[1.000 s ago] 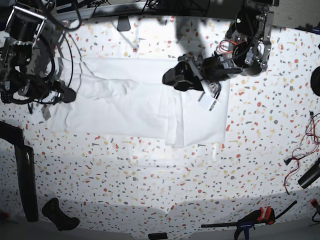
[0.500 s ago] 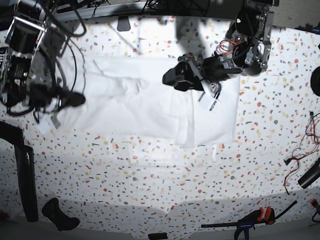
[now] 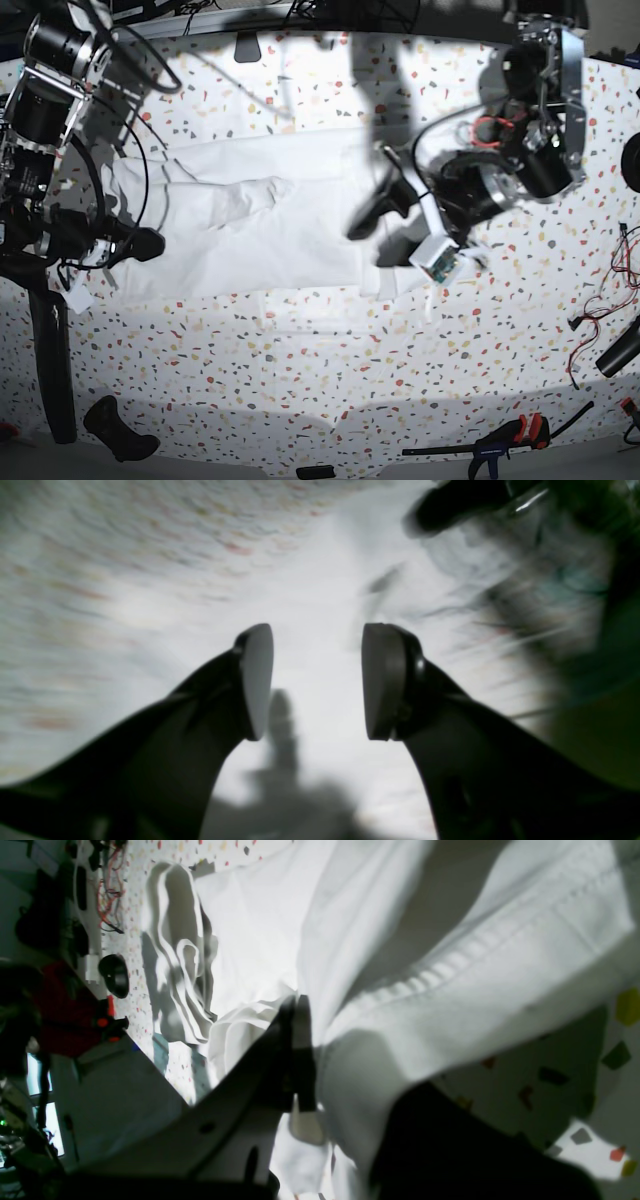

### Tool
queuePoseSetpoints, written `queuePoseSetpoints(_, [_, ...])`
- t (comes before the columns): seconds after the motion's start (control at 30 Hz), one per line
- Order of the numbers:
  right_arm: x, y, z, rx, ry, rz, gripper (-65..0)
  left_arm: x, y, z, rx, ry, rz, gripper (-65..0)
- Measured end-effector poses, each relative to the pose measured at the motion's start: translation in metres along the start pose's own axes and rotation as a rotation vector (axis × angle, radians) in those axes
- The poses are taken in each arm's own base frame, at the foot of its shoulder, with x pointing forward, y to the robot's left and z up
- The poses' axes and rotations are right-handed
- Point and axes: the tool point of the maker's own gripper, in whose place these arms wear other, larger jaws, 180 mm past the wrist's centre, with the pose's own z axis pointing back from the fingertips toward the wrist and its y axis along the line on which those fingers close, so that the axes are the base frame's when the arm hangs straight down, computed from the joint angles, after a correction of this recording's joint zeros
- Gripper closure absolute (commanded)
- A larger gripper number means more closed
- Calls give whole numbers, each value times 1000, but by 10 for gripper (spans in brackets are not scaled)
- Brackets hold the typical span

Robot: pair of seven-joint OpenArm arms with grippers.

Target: Fold the T-shirt properly

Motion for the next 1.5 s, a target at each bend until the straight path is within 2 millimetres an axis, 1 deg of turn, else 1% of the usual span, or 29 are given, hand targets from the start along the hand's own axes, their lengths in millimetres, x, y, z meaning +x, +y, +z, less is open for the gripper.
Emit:
queuePoseSetpoints(0.1, [-1, 0, 0, 0, 1, -1, 0, -18, 31, 11, 113, 73, -159, -279])
queuePoseSetpoints(0.17, [0, 0, 0, 3, -1, -1, 0, -18, 44, 17, 132, 40, -220, -279])
queuePoseSetpoints(0.23, [-1, 0, 0, 1, 1, -1, 0, -25, 58, 22, 144, 31, -265, -279])
queuePoseSetpoints(0.3, [0, 0, 0, 3, -1, -1, 0, -40, 69, 23, 148, 50, -269, -279])
queuePoseSetpoints(0.4, [-1, 0, 0, 2, 0, -1, 0, -67, 75, 22, 137, 105, -228, -279])
queuePoseSetpoints(0.47, [0, 0, 0, 3, -1, -1, 0, -80, 72, 17, 119, 130, -206, -272])
queuePoseSetpoints(0.53, [0, 0, 0, 3, -2, -1, 0, -86, 62, 10, 90, 134, -246, -260])
queuePoseSetpoints(0.7, [4, 2, 0, 6, -9, 4, 0, -103, 22, -8, -25, 195, -347, -260])
queuePoseSetpoints(0.77, [5, 3, -1, 10, -11, 5, 0, -116, 10, -14, -61, 240, -403, -260])
queuePoseSetpoints(0.87, [7, 7, -4, 19, -15, 7, 0, -136, 27, -22, 57, 308, -452, -260])
queuePoseSetpoints(0.93, [10, 8, -5, 23, -21, 11, 0, -140, 30, -27, 50, 310, -465, -260])
queuePoseSetpoints(1.0, [12, 12, -7, 34, -27, 13, 0, -145, 31, -32, 37, 325, -473, -260])
queuePoseSetpoints(1.1, [15, 19, -14, 57, -34, 13, 0, -152, 23, -36, 15, 320, -474, -260])
queuePoseSetpoints(1.2, [19, 31, -26, 92, -43, 15, 0, -153, 16, -38, -5, 319, -484, -260])
queuePoseSetpoints(1.27, [26, 45, -36, 131, -58, 21, 0, -153, 13, -40, -8, 316, -490, -260])
queuePoseSetpoints(1.5, [63, 98, -62, 260, -124, 65, 0, -149, 5, -48, -15, 298, -477, -260])
